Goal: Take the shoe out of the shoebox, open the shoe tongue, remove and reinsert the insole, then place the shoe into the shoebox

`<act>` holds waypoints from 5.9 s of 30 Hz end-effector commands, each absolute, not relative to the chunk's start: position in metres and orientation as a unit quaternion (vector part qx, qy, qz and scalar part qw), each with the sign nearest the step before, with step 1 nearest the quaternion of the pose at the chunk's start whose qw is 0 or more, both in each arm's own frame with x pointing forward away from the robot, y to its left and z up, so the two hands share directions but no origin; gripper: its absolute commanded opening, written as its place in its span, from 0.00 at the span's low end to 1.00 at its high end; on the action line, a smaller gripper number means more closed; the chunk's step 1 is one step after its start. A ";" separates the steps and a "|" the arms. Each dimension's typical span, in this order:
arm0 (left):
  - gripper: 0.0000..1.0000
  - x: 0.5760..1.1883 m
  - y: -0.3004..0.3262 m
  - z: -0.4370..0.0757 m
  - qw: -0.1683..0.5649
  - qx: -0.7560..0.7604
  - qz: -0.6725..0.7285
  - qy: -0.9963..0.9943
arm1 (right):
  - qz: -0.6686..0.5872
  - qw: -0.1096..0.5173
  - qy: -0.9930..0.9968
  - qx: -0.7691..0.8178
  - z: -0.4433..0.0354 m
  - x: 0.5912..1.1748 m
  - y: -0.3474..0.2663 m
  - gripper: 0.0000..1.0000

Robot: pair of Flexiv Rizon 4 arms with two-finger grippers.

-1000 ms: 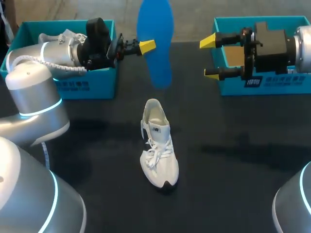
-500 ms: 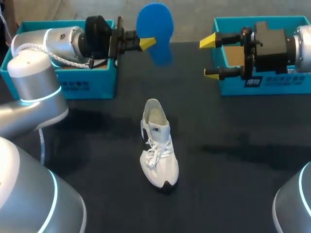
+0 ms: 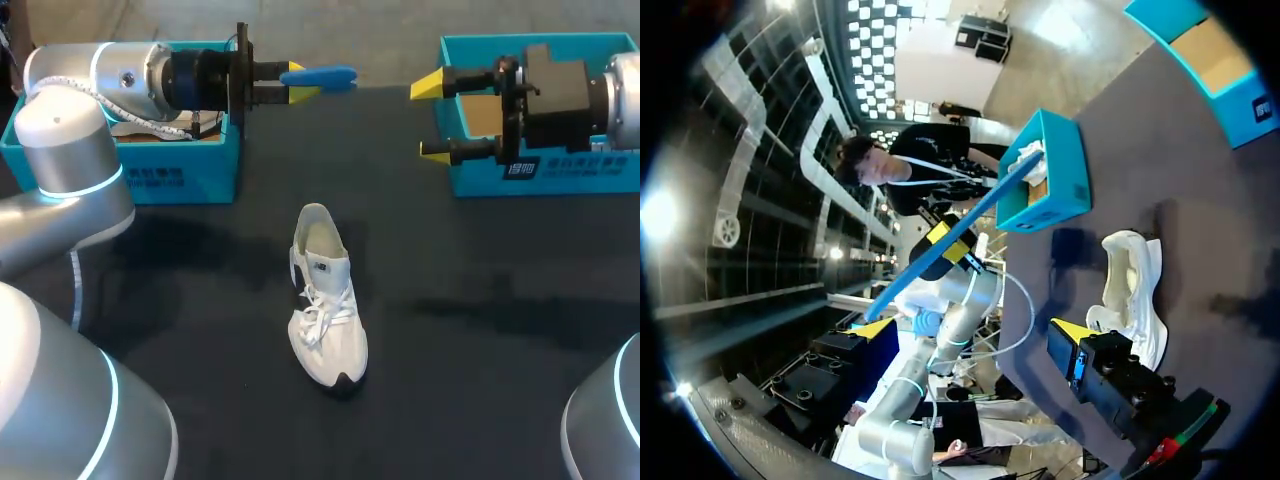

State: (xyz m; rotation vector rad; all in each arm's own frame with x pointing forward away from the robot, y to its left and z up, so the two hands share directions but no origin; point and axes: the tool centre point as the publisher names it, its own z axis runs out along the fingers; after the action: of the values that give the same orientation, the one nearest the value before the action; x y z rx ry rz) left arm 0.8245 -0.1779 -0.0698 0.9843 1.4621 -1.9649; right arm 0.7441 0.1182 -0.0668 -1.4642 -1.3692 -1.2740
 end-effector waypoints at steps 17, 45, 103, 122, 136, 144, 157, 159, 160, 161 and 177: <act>0.00 0.816 -0.182 -0.086 0.373 0.537 -0.594 0.470 | -0.497 0.374 -0.534 -0.572 -0.067 0.745 0.120 1.00; 0.00 0.815 -0.199 -0.085 0.434 0.575 -0.539 0.436 | -0.482 0.389 -0.556 -0.554 -0.072 0.785 0.158 1.00; 0.00 0.820 -0.216 -0.082 0.458 0.559 -0.545 0.426 | -0.481 0.404 -0.543 -0.557 -0.081 0.785 0.180 0.00; 1.00 0.832 -0.198 -0.078 0.448 0.581 -0.541 0.412 | -0.496 0.382 -0.544 -0.559 -0.081 0.788 0.171 0.00; 1.00 0.837 -0.156 -0.099 0.380 0.653 -0.516 0.402 | -0.559 0.268 -0.604 -0.501 -0.071 0.796 0.157 0.00; 1.00 0.842 -0.144 -0.116 0.348 0.689 -0.484 0.413 | -0.590 0.197 -0.644 -0.445 -0.058 0.803 0.160 0.00; 1.00 0.842 -0.138 -0.152 0.317 0.734 -0.423 0.426 | -0.594 0.175 -0.663 -0.420 -0.050 0.808 0.167 0.00; 1.00 0.842 -0.137 -0.158 0.317 0.732 -0.423 0.431 | -0.596 0.173 -0.664 -0.417 -0.049 0.808 0.167 0.00; 1.00 0.842 -0.137 -0.161 0.317 0.732 -0.420 0.432 | -0.598 0.171 -0.664 -0.415 -0.049 0.807 0.167 0.00; 1.00 0.842 -0.137 -0.164 0.318 0.732 -0.419 0.434 | -0.599 0.171 -0.664 -0.415 -0.049 0.807 0.167 0.00; 1.00 0.845 -0.140 -0.184 0.325 0.725 -0.409 0.449 | -0.596 0.180 -0.662 -0.417 -0.055 0.808 0.168 0.00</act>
State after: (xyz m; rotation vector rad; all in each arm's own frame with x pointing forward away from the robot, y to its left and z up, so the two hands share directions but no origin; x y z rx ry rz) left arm 0.8469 -0.1392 -0.1848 1.9003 1.1751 -1.0800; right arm 0.8057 0.1650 -0.0538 -1.1854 -1.8729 -1.6821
